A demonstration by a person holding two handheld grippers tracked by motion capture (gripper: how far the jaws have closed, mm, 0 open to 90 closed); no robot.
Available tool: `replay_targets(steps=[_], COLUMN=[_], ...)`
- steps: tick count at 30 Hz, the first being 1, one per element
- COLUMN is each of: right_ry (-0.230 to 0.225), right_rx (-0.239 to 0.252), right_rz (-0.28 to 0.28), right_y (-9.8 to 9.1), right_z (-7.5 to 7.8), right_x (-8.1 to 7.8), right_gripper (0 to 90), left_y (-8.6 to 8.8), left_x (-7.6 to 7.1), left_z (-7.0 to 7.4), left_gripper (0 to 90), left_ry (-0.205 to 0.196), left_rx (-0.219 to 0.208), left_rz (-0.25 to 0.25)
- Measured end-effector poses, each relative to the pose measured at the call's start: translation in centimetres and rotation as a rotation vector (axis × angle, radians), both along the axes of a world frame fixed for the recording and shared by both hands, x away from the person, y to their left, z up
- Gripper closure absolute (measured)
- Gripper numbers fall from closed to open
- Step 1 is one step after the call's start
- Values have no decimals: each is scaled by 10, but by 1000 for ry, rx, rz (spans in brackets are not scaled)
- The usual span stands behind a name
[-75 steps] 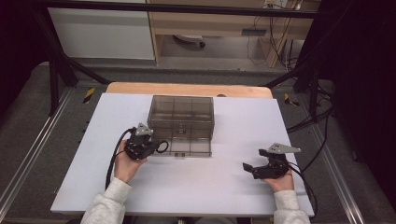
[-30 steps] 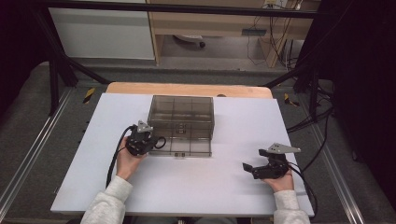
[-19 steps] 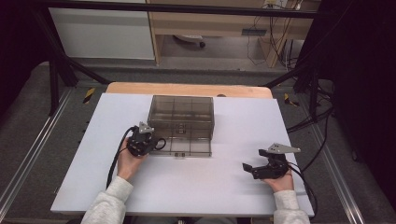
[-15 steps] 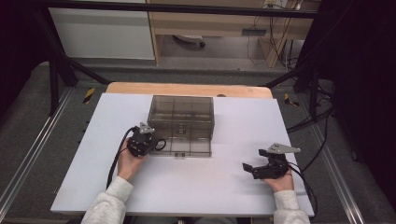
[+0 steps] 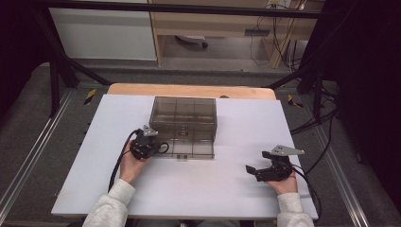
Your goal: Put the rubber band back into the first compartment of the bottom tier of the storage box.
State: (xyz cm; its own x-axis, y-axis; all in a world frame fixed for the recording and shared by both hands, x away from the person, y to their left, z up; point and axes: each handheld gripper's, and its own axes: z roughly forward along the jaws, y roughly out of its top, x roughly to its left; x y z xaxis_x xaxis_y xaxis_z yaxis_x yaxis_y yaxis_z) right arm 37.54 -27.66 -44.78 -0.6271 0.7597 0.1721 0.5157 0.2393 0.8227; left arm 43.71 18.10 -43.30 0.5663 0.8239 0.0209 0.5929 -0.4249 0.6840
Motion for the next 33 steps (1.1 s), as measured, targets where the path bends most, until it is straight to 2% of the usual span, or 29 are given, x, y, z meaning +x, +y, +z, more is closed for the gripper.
replay_targets(steps=[11, 19, 30, 33], right_ry=[-1, 0, 1, 0], right_rx=[2, 2, 1, -1], right_rz=[0, -1, 0, 0], right_y=[-1, -1, -1, -1], right_z=[1, 1, 1, 0], right_x=[0, 0, 0, 0], right_gripper=[4, 4, 4, 3], left_y=[3, 4, 9, 10], left_x=[-9, -16, -25, -27], left_z=[12, 17, 21, 21], left_gripper=[712, 610, 447, 414], left_ry=[-20, -27, -26, -12], left_rx=[-62, -82, -119, -128], left_rz=[-18, -41, -70, -70])
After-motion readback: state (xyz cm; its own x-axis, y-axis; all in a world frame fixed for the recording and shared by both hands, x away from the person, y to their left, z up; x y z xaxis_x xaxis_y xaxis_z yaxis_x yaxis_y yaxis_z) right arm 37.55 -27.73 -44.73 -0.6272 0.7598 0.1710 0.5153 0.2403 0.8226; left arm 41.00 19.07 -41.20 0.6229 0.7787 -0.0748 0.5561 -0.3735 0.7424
